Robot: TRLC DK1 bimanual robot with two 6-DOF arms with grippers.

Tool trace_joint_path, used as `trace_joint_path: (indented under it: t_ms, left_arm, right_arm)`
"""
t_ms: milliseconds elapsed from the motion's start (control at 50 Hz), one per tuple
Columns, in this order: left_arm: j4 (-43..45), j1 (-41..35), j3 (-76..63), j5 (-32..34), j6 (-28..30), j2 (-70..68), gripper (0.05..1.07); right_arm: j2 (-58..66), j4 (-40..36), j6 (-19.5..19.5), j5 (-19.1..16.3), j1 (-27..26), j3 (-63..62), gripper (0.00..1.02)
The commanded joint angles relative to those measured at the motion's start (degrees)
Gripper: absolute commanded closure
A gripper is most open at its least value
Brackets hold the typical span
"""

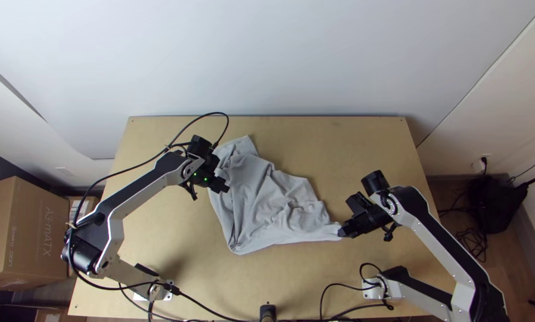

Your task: Fold the t-shirt

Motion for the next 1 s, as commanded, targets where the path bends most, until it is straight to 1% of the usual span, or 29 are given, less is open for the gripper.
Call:
trace_joint_path:
  t_ms: [0,220,240,260,300,460,560,640,820,880,980]
  left_arm:
    - [0.36,-0.39,1.09,-0.68,0.62,2.97,0.63]
    - [0.54,-0.48,1.35,-1.38,0.54,6.66,0.63]
    - [0.62,-0.39,1.27,-1.38,0.54,6.75,0.65]
    - [0.8,-0.39,1.18,-1.38,0.45,6.84,0.73]
    - [2.56,-0.39,1.0,-1.38,-0.26,6.75,1.05]
    - [2.12,1.89,1.27,-1.3,-0.96,2.09,1.04]
    - [0.89,6.46,0.3,-0.24,-0.87,-2.92,1.04]
    - [0.71,11.56,-1.81,1.25,-0.17,-7.05,1.04]
    - [-1.22,22.99,-8.14,4.86,4.67,-13.55,1.04]
    - [-1.66,25.01,-10.95,4.86,5.63,-15.22,1.04]
    - [-4.03,25.89,-16.49,5.03,7.65,-18.48,1.04]
  right_arm:
    - [0.89,-0.65,-1.34,-0.28,-0.55,1.65,1.0]
    - [1.07,-0.65,-1.26,-0.28,-1.08,3.41,1.0]
    - [1.07,-0.65,-1.26,-0.28,-1.08,3.5,1.0]
    - [1.07,-0.65,-1.26,-0.28,-1.17,3.59,1.0]
    - [1.07,-0.65,-1.34,-0.28,-1.17,3.76,1.0]
    - [1.68,-0.65,-1.34,-0.28,-1.69,4.99,1.0]
    - [2.21,-0.65,-1.43,-0.28,-2.57,5.87,1.0]
    - [2.65,-0.65,-2.31,-0.28,-3.63,6.14,1.0]
    - [3.35,-0.65,-3.1,-0.28,-4.86,6.31,1.0]
    - [3.44,-0.65,-3.1,-0.28,-4.86,6.31,1.0]
    - [3.53,-0.65,-3.01,-0.28,-4.86,6.4,1.0]
